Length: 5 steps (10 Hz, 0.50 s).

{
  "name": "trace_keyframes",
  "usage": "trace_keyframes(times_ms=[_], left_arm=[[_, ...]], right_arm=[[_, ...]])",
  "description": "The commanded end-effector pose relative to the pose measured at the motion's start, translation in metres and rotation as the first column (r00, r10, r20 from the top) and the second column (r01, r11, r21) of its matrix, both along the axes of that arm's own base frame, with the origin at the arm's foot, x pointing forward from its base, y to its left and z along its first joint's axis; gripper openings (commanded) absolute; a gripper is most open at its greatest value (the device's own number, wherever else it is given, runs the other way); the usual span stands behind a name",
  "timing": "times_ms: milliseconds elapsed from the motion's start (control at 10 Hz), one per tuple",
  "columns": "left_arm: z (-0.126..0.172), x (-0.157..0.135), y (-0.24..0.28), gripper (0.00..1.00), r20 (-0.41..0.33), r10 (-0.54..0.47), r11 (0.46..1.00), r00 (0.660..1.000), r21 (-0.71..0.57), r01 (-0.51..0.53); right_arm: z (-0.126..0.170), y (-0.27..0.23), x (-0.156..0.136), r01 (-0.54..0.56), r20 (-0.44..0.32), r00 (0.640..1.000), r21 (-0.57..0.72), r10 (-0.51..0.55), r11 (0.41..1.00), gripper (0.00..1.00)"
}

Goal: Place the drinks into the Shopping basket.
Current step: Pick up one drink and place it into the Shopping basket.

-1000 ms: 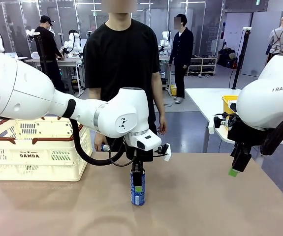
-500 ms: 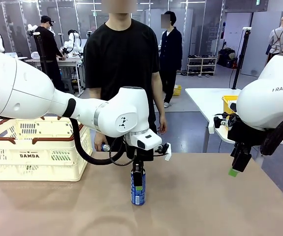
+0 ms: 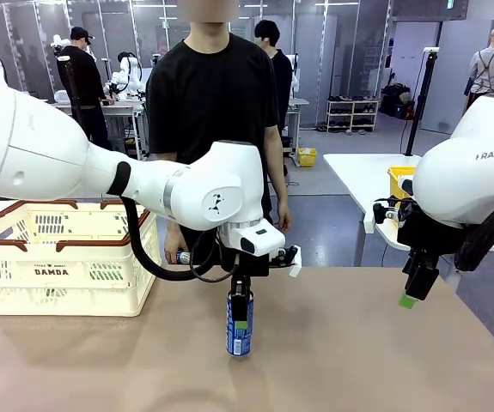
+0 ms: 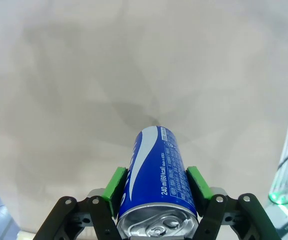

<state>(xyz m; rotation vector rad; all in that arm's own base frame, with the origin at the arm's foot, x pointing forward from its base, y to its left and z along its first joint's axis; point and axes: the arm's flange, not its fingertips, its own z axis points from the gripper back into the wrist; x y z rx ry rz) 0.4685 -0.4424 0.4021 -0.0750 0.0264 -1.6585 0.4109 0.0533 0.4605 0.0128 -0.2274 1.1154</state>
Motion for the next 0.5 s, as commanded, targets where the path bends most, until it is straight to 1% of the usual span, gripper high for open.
trace_keyframes(times_ms=[0, 200, 300, 400], left_arm=[[0.043, -0.006, 0.005, 0.00, -0.003, -0.019, 1.000, 1.000, -0.004, 0.019], [0.087, -0.010, 0.009, 0.00, 0.002, -0.072, 0.997, 0.997, 0.012, 0.072], [0.117, -0.013, 0.009, 0.00, 0.054, -0.087, 0.996, 0.995, 0.034, 0.085], [0.145, -0.016, 0.008, 0.00, 0.079, -0.114, 0.993, 0.990, 0.018, 0.113]], right_arm=[[0.001, -0.001, 0.000, 0.000, -0.003, 1.000, 0.000, 0.000, 1.000, 1.00], [0.001, -0.001, 0.000, 0.000, -0.003, 1.000, 0.000, 0.000, 1.000, 1.00], [0.001, -0.001, 0.000, 0.000, -0.003, 1.000, 0.000, 0.000, 1.000, 1.00], [0.001, -0.001, 0.000, 0.000, -0.003, 1.000, 0.000, 0.000, 1.000, 1.00]])
